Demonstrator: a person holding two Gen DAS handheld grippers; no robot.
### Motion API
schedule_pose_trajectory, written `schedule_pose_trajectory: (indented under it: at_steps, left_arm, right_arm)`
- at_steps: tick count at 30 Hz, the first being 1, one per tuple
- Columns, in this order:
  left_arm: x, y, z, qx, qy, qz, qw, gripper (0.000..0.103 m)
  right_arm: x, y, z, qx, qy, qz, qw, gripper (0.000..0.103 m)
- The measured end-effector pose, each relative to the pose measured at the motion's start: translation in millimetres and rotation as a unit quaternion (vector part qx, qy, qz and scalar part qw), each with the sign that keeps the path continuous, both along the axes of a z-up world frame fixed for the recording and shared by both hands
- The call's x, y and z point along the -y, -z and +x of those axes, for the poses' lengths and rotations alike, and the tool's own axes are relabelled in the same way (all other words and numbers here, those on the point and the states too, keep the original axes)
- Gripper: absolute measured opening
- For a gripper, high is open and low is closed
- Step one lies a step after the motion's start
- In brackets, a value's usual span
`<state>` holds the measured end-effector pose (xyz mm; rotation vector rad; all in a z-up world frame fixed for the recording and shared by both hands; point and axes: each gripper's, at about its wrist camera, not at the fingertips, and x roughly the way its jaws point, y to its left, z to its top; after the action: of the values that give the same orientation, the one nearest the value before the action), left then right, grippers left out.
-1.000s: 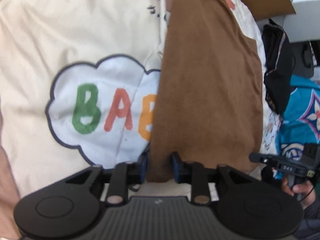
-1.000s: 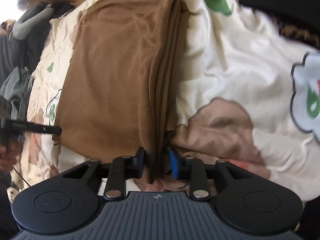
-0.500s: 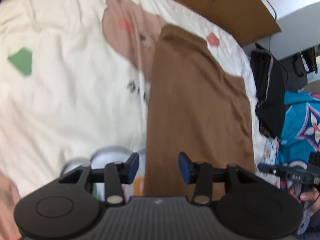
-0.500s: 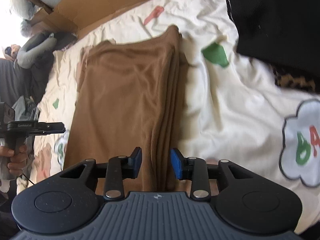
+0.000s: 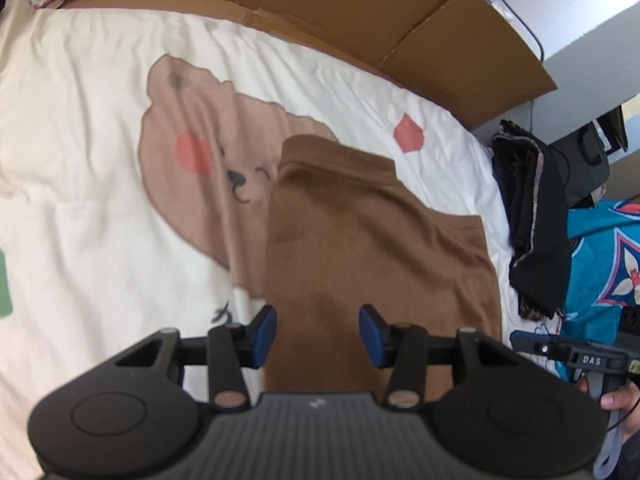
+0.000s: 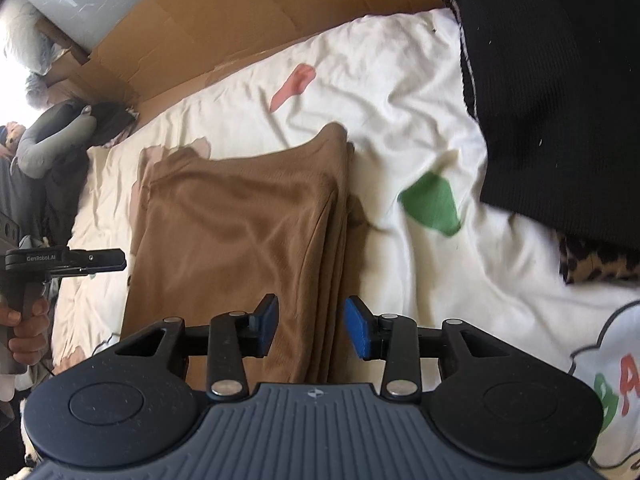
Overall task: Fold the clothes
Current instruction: 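Open the right gripper and withdraw from the folded shirt, then close both grippers side by side on the folded brown shirt's edge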
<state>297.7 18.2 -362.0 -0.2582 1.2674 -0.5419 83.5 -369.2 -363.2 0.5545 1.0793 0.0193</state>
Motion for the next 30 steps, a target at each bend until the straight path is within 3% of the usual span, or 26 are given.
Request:
schedule_pose_trajectory:
  at_steps: [9,14,17,30]
  left_arm:
    - [7.1,15.9,23.6,0.007,-0.009,0.010,0.9999,0.050]
    - [3.6,33.3,39.3,-0.025,-0.023,-0.018,0.9993,0.052]
    - [2.8,37.5,43.1,-0.022,-0.019,-0.009,0.9995,0.054]
    - [5.8,43.1,44.8,-0.032,-0.020,-0.041,0.9985,0.055]
  right_arm:
    - [10.1,15.0,20.6,-0.002,0.028,-0.001,1.000,0.048]
    - [12.8,25.5,34.3,0.002,0.038,0.004,0.999,0.048]
    - [14.5,31.6,42.6,0.001,0.038,0.011,0.999,0.048]
    - [10.6,46.5,58.7,-0.006,0.040,0.006,0.999,0.048]
